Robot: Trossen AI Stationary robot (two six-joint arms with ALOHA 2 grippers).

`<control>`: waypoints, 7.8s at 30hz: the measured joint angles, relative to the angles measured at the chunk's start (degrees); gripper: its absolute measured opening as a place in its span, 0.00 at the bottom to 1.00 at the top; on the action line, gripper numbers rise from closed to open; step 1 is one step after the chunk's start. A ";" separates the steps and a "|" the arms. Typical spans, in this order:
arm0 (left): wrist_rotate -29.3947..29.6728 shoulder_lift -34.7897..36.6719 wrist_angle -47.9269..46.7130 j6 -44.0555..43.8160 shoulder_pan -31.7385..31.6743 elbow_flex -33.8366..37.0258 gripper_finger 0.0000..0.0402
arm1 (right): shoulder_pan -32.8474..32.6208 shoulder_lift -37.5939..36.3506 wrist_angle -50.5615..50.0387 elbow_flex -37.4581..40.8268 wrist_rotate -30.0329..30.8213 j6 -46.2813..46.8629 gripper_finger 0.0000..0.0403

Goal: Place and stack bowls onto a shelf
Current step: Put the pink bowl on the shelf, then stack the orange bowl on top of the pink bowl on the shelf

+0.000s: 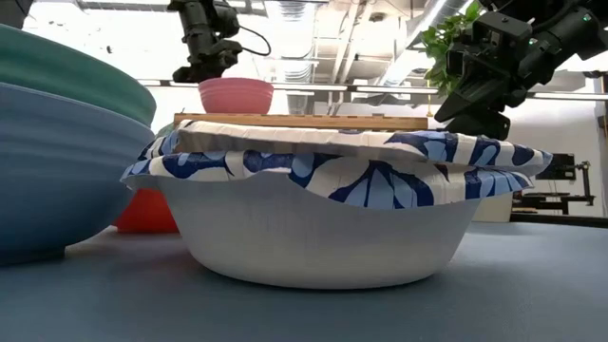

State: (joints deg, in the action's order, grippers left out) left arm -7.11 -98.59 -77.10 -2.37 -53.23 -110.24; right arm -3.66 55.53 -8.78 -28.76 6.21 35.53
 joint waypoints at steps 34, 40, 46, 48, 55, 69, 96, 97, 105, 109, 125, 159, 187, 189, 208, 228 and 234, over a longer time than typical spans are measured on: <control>-0.26 0.02 0.95 1.14 0.00 0.02 0.00 | 0.00 0.00 0.00 0.00 0.25 0.00 0.56; -1.21 -0.54 0.31 1.14 0.11 0.02 0.00 | 0.00 0.00 0.00 0.00 0.24 0.00 0.56; -3.25 -2.58 -1.61 1.73 0.73 0.07 0.00 | 0.00 0.00 0.00 0.00 0.25 0.02 0.56; -3.08 -2.58 -1.62 1.95 0.76 0.07 0.00 | 0.00 0.00 -0.02 0.00 0.25 0.02 0.56; -2.49 -2.58 -1.60 2.69 0.74 0.07 0.00 | 0.00 0.00 -0.07 0.00 0.21 0.42 0.56; -1.86 -2.64 -0.99 5.54 1.18 0.07 0.36 | 0.00 0.00 -0.09 -0.01 0.16 0.44 0.56; 1.72 12.11 -4.71 5.48 2.76 0.07 0.54 | 0.00 0.00 -0.23 -0.02 0.05 0.63 0.56; 1.69 13.42 -5.23 5.07 3.28 0.07 0.54 | 0.00 0.00 -0.22 0.00 0.05 0.63 0.56; 1.57 23.49 -6.32 -1.01 11.01 0.07 0.54 | 0.00 -0.01 -0.22 0.00 0.05 0.61 0.56; 1.78 27.28 -6.08 -4.76 16.76 0.28 0.54 | 0.00 0.00 -0.22 0.00 0.05 1.31 0.56; 10.05 41.48 0.37 -24.37 38.24 28.34 0.54 | 0.00 -0.02 -0.22 0.00 0.03 2.93 0.56; 22.71 49.75 27.64 -55.06 65.03 67.36 0.53 | 0.00 -0.02 -0.20 0.00 0.05 3.10 0.56; 25.55 47.84 34.22 -57.04 66.40 73.18 0.53 | 0.00 -0.02 -0.22 0.00 0.05 3.04 0.56; 25.83 46.42 34.32 -57.02 66.40 73.18 0.54 | 0.00 -0.02 -0.24 0.00 0.05 3.04 0.56; 24.88 36.07 36.32 -56.39 66.49 73.18 0.53 | 0.00 -0.02 -0.76 0.00 0.05 3.04 0.56; 21.87 32.83 36.12 -59.60 66.44 73.16 0.23 | -0.01 -0.02 -0.87 0.00 0.08 3.04 0.56; 23.04 32.84 36.50 -59.63 66.36 73.17 0.03 | 0.00 -0.02 -0.86 0.00 0.08 3.04 0.56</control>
State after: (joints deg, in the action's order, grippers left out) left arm 15.92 -65.75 -40.60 -62.00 13.13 -37.07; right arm -3.66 55.51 -9.64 -28.75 6.28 38.57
